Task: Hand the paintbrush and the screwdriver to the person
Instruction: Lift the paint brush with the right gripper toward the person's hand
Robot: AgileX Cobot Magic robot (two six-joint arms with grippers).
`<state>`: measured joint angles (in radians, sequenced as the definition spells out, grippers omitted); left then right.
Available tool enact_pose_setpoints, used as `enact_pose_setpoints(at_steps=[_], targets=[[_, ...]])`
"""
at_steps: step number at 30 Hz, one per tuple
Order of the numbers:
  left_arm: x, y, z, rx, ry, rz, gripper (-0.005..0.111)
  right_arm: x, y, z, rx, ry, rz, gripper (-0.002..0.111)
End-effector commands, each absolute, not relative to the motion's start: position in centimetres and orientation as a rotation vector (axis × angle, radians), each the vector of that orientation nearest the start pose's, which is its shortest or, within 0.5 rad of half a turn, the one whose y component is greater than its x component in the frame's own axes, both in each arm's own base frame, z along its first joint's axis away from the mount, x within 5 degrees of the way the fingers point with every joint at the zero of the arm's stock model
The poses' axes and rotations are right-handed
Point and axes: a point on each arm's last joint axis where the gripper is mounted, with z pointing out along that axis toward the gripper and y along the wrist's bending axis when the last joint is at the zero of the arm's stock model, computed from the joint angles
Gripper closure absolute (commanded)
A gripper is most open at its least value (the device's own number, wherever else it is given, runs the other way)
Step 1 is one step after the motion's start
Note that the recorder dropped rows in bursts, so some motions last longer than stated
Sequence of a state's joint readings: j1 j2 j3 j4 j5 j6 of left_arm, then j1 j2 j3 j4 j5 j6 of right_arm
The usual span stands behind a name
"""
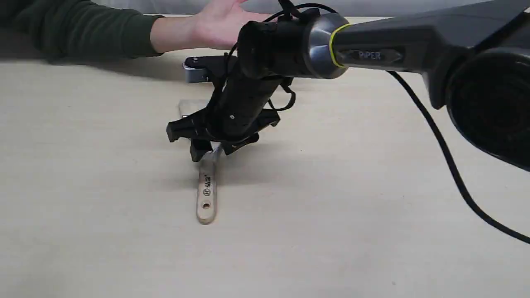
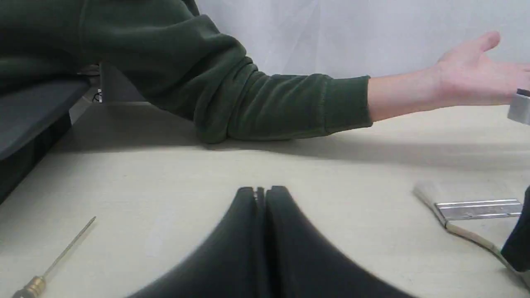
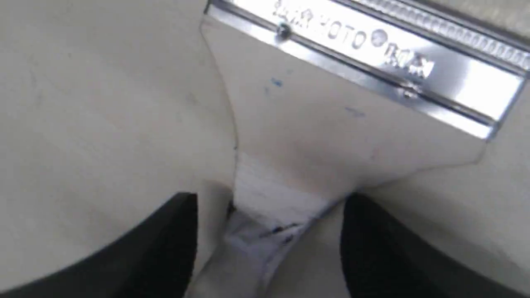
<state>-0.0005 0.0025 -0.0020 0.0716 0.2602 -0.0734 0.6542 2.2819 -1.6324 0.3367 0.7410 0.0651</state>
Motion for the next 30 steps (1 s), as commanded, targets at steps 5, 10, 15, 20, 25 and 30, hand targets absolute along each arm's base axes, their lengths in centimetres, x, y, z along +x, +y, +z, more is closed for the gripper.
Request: enact_pose_setpoints(at_steps=[5, 10, 15, 20, 25, 30], targets=[[5.5, 0.1, 19.1, -0.014, 1.733, 0.003, 0.107, 35.3, 29.1, 6.9, -0.602, 3.039, 0.140, 0.060], [5.5, 0.1, 19.1, -0.014, 1.733, 0.003, 0.107, 35.2, 28.8, 6.7, -0.625, 3.051, 0.101, 0.061], [5.5, 0.1, 19.1, -0.013, 1.731, 0.005, 0.107, 35.0, 28.4, 6.7, -0.674, 3.069, 0.033, 0.063], [5.5, 0.1, 19.1, -0.013, 1.731, 0.005, 0.107, 34.8, 27.9, 6.7, -0.775, 3.079, -0.035, 0.073], [5.5, 0.1, 19.1, -0.013, 1.731, 0.005, 0.107, 34.6, 28.2, 6.7, -0.805, 3.090, 0.033, 0.072], [5.5, 0.1, 19.1, -0.013, 1.731, 0.005, 0.107, 34.7, 27.9, 6.7, -0.846, 3.074, -0.032, 0.077]])
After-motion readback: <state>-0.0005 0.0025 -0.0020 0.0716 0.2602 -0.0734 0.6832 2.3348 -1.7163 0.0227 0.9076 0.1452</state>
